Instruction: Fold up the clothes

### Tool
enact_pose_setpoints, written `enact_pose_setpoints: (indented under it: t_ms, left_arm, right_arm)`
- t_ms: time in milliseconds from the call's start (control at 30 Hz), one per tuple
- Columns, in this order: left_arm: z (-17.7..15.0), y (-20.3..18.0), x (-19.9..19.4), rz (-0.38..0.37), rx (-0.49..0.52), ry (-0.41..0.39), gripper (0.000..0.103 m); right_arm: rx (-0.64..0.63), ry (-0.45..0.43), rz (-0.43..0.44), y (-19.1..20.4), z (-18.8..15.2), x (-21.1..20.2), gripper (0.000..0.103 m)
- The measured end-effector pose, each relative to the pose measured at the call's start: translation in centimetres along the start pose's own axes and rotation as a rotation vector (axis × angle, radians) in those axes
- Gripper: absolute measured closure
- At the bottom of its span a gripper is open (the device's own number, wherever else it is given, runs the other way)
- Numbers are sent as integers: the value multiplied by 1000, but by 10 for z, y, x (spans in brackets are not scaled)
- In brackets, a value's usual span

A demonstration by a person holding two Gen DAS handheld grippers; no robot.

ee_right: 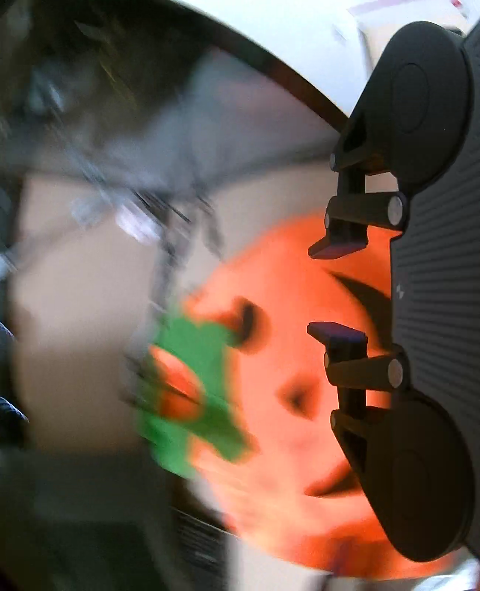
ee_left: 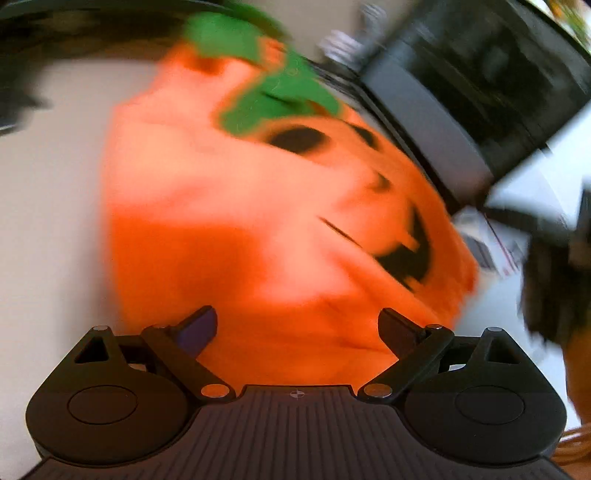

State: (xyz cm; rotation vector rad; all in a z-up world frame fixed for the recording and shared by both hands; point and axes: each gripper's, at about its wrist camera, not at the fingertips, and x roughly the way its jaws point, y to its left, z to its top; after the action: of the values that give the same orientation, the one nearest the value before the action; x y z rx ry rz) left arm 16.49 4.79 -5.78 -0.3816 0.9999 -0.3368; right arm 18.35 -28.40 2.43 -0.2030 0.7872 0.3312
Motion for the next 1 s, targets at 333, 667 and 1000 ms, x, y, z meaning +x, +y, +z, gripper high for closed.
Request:
enact_pose_setpoints:
  t_ms: [333,667,1000]
  left_arm:
    - [-35,-86,-35,160,492,-5,4]
    - [-37,-71,-15,586,651,-161,4]
    - [-55,-40,-46,110,324,116,4]
  right_arm:
    - [-229,113,77,40,-75,-50,44]
    - [-334,-2,-360,62,-76,-28,48]
    - [-323,85,-349,62,-87,-36,36]
